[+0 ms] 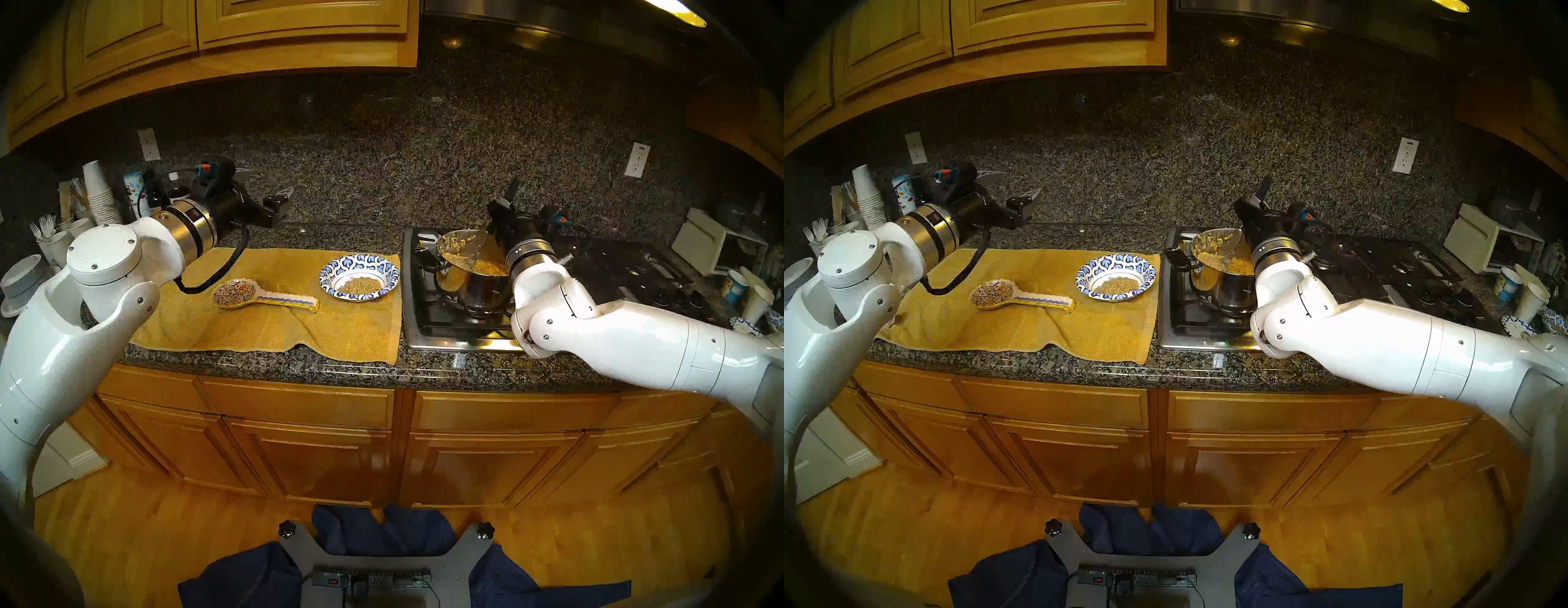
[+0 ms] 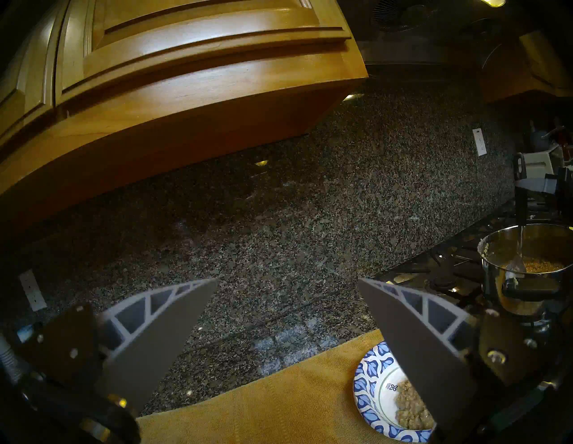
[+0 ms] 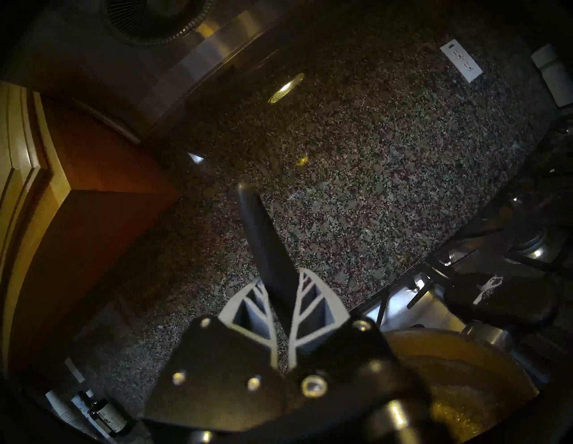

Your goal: Scoop oatmeal into bowl

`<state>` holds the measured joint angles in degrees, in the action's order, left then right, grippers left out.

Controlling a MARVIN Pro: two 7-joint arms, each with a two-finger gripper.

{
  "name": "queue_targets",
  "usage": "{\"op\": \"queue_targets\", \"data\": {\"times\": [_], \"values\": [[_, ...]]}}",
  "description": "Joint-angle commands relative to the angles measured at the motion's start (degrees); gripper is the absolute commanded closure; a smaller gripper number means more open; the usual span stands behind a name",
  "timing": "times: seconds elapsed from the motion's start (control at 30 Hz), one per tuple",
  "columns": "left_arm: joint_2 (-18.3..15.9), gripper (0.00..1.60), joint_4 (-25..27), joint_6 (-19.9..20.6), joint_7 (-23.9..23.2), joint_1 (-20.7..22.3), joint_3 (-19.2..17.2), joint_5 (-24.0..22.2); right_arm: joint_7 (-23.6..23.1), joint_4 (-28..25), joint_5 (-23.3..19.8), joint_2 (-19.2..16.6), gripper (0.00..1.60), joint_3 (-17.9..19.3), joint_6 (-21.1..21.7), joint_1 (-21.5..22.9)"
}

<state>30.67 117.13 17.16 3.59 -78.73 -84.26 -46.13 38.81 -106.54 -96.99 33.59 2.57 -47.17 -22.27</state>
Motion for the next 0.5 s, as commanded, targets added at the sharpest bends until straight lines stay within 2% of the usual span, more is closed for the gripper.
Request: {"op": "queue_targets", "data": {"times": [0.0,0.47], "values": [[0.1,0.00,0.6,-1.0,0.1,1.9,-1.4,0.0,-1.3,-1.9,-2.5,-1.7,1.60,2.9,-0.4,2.0],[0.0,0.00,0.7,-0.9,0.2,1.8,-1.4,0.0,-2.6,-3.0,-9.0,-4.6,1.60,5.5,-1.2,3.0]]}}
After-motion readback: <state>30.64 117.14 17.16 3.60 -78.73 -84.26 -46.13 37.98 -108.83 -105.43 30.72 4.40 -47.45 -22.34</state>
